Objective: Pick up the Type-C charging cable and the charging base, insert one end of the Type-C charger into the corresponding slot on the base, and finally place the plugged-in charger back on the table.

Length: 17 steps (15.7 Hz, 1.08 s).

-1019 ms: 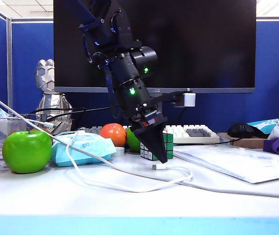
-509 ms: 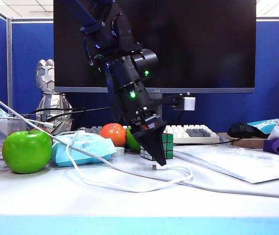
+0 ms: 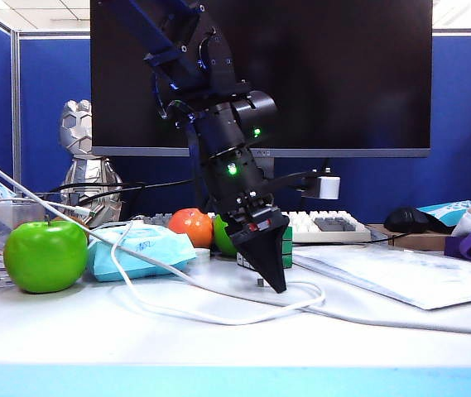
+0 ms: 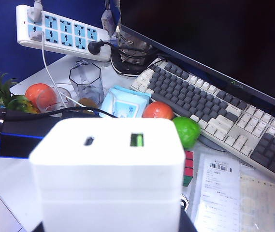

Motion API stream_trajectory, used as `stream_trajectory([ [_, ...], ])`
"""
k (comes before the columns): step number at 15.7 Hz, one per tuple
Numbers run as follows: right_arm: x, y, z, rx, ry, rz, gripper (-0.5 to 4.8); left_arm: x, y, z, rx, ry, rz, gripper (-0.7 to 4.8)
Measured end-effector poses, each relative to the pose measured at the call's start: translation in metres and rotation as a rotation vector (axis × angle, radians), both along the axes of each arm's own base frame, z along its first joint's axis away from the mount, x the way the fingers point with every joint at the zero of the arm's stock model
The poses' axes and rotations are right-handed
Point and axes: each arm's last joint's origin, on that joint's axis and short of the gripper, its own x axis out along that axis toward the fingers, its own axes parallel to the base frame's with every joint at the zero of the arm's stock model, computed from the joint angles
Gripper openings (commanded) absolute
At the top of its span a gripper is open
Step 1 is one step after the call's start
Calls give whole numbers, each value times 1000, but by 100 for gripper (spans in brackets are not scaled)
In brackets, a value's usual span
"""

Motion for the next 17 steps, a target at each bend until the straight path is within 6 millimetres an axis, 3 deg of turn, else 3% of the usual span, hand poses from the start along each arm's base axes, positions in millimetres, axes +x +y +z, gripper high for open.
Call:
stream_trajectory([
  [1, 0, 0, 0, -1, 1, 0, -5, 0, 0, 0, -1, -3, 1, 233],
  [2, 0, 0, 0, -1, 1, 0, -5, 0, 0, 0, 0, -6, 1, 29],
  [3, 0, 0, 0, -1, 2, 0, -5, 1, -2, -3, -11, 4, -5, -9],
  [8, 0, 0, 0, -2, 3, 0, -6, 0, -1, -2, -4, 19, 4, -5],
  [10, -1, -1, 1, 1, -1, -1, -6, -7, 3, 4, -23, 119, 69, -6],
  [12, -8, -6, 4, 8, -22, -13, -6, -14, 5, 34, -169, 199, 78, -5],
  [15, -16, -14, 10, 7, -62, -68, -6, -26, 5, 102, -489, 281, 79, -6],
  [17, -22, -18, 13, 14, -80, -79, -6, -31, 7, 128, -600, 325, 98, -6],
])
